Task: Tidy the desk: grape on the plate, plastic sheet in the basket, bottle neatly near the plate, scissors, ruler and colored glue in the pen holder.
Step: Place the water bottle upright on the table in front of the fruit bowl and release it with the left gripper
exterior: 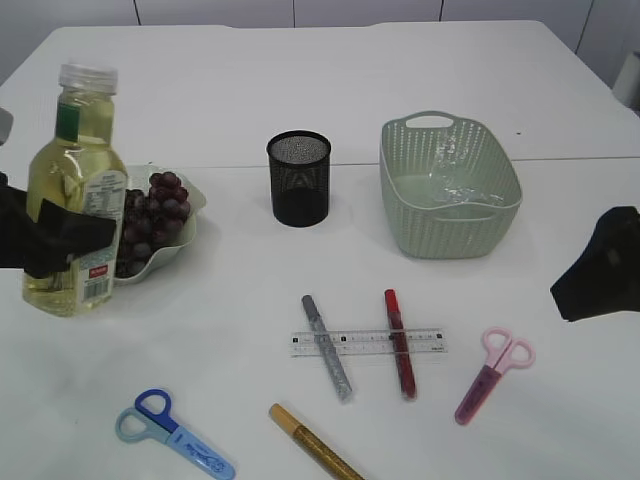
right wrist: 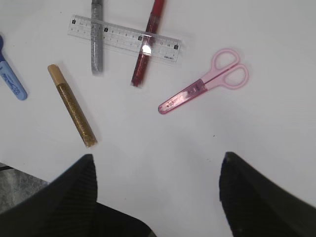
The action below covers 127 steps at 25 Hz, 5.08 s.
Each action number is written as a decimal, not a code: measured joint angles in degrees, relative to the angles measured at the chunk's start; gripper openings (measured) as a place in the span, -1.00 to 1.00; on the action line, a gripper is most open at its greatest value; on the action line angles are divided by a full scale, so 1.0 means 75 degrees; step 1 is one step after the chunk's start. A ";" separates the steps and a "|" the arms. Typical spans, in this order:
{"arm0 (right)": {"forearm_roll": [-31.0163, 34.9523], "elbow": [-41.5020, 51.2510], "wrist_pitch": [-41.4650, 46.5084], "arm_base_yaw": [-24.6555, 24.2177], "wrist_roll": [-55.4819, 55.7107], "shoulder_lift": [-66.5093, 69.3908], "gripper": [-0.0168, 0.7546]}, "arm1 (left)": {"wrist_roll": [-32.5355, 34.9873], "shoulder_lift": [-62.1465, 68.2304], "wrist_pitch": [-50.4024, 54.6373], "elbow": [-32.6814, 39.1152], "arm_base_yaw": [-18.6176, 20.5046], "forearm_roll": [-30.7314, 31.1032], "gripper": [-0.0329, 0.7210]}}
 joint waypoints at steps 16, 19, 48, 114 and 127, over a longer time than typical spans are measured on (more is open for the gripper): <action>0.0016 0.0000 -0.0014 0.0000 0.0000 0.0000 0.51 | -0.4218 -0.0080 0.1096 -0.0211 -0.0628 0.3036 0.25; 0.0016 0.0000 -0.0025 0.0000 0.0000 0.0000 0.51 | -0.6321 -0.0080 0.1537 -0.0656 -0.0628 0.5375 0.25; 0.0016 0.0000 -0.0129 0.0000 0.0000 0.0000 0.51 | -1.4043 -0.0119 -0.0695 -0.1372 -0.1405 1.3519 0.25; 0.0030 0.0000 -0.0396 0.0000 0.0000 0.0077 0.51 | -1.5824 0.5336 -1.0206 -0.0070 -0.1424 1.5952 0.25; 0.0030 0.0000 -0.0396 0.0000 0.0000 0.0077 0.51 | -1.5790 0.5601 -1.0532 -0.0234 -0.1424 1.5815 0.39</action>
